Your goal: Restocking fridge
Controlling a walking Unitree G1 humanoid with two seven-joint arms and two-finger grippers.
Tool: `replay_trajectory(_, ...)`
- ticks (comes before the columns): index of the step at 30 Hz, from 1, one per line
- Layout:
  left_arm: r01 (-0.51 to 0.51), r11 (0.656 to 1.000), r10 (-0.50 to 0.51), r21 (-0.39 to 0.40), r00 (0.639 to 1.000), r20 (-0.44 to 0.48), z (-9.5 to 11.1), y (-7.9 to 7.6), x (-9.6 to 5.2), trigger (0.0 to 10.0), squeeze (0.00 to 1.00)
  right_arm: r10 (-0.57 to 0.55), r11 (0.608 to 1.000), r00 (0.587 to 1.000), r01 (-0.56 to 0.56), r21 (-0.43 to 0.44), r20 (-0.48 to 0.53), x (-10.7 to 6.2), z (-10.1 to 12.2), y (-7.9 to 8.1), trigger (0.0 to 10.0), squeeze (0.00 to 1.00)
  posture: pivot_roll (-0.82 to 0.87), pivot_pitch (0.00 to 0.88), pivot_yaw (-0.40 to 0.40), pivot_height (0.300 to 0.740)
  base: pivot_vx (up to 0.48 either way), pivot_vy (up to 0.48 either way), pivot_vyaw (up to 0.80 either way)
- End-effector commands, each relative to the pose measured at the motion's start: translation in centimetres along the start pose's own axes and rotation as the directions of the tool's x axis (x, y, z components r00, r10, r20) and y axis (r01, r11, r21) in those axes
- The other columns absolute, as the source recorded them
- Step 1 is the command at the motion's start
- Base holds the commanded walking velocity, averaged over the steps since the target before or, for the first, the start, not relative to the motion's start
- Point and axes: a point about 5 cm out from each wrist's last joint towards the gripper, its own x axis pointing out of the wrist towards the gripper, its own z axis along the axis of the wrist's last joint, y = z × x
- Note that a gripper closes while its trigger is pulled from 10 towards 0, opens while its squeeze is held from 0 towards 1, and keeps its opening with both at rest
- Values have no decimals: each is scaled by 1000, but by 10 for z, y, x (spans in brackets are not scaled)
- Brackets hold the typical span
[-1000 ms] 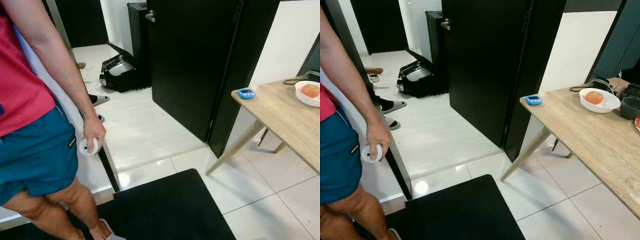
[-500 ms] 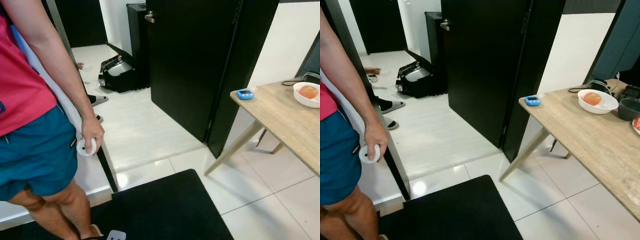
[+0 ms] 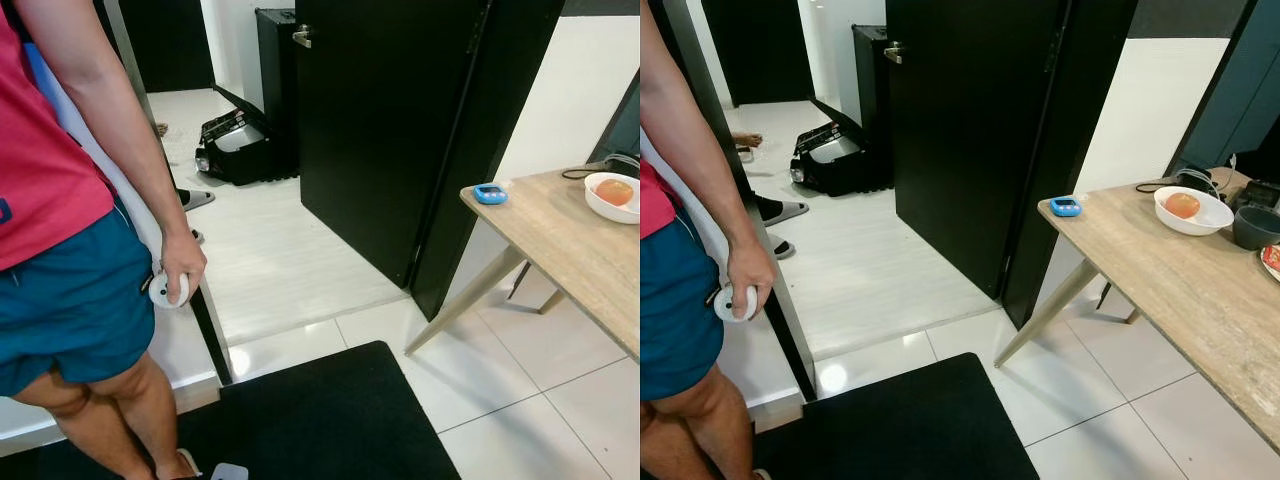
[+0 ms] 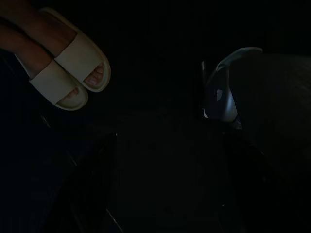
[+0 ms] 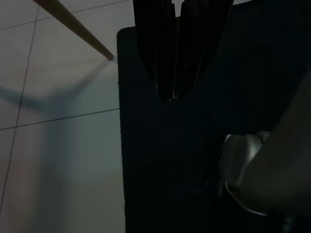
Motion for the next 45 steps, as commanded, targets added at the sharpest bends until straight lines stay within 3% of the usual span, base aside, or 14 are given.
replay_trajectory(1,33,999,-32,18,999,-13,-3,-5,0,10000,0,-1,1000,1000,1,9,10,0,2,1,10000,0,28,0,-38,740,0,0,0)
replay_trajectory(7,37,999,-37,26,999,14,6,-4,2,10000,0,8,1000,1000,-8,14,9,1,1,6,10000,0,32,0,-32,740,0,0,0)
replay_trajectory(21,45,998,-45,32,999,5,6,-3,1,10000,0,10,1000,1000,-10,22,9,1,1,9,10000,0,30,0,-29,740,0,0,0)
replay_trajectory(45,52,998,-52,29,999,2,2,-3,0,10000,0,6,1000,1000,-5,10,0,1,-3,7,10000,0,31,0,-37,740,260,0,0)
